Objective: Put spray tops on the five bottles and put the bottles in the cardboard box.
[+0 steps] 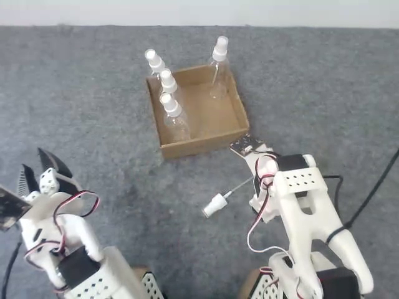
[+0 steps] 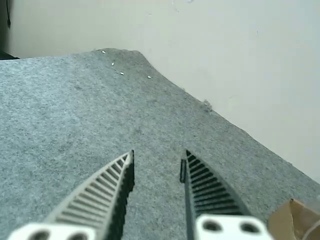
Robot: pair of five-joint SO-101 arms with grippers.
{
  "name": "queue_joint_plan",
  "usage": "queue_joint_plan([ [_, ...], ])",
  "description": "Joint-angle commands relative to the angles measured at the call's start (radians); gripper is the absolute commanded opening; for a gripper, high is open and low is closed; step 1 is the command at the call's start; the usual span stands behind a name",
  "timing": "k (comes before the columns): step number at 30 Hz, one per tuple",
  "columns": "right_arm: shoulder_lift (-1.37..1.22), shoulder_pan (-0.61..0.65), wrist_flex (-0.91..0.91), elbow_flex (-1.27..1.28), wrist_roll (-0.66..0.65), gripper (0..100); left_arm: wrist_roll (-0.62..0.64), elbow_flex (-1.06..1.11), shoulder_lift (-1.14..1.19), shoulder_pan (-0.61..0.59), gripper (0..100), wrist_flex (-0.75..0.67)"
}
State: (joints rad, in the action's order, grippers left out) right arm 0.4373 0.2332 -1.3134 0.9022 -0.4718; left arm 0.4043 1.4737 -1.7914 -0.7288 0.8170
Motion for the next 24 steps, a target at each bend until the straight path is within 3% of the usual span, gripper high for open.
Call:
queue_joint_plan([
  [1,0.050,-0.013,0.051,0.009,-0.011,19.9,0.006,-0.016,-0.011,-0.005,15,-0.029],
  [9,0.050,-0.016,0.104,0.061,-0.008,18.9,0.006,-0.016,-0.011,-0.005,15,-0.029],
  [15,0.051,-0.015,0.104,0.060,-0.008,6.7,0.006,-0.016,-0.011,-0.005,15,-0.029],
  [21,0.051,-0.015,0.104,0.061,-0.006,7.3,0.006,-0.016,-0.011,-0.005,15,-0.029],
  [24,0.050,-0.015,0.096,0.063,-0.006,13.2,0.006,-0.016,-0.011,-0.005,15,-0.029],
])
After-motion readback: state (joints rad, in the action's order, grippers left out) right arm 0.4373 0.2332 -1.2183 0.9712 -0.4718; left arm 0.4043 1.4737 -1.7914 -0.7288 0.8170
